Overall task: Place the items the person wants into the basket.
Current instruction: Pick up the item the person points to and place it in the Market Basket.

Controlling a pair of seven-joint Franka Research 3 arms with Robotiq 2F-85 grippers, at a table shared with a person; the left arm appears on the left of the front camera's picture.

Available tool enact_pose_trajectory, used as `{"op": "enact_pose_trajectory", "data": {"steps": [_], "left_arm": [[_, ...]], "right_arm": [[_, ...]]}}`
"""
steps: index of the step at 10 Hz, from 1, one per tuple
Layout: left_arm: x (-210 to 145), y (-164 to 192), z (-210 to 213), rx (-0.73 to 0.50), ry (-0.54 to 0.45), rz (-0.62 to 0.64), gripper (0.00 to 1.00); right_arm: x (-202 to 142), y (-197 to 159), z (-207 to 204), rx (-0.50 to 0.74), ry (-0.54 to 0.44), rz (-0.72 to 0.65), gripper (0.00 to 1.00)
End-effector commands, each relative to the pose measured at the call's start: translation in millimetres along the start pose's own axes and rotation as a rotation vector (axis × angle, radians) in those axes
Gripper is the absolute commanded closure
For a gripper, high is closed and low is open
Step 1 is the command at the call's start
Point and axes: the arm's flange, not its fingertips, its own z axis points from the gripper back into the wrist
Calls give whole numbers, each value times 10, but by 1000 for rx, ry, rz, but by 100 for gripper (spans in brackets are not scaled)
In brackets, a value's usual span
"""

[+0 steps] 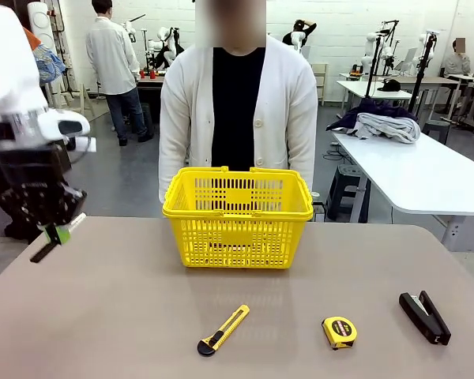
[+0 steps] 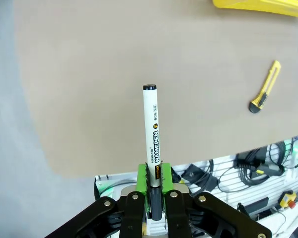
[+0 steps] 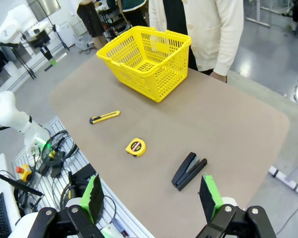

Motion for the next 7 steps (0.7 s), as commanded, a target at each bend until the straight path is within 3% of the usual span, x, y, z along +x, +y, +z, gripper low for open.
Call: {"op": "enact_pose_trajectory", "data": {"steps": [1, 7], "left_arm": [[57, 5, 141, -46, 19, -17, 100], [0, -18, 230, -24, 6, -4, 100]], "right_arm": [[18, -7, 15, 17, -20, 11, 0], [18, -7, 15, 17, -20, 11, 0]]}}
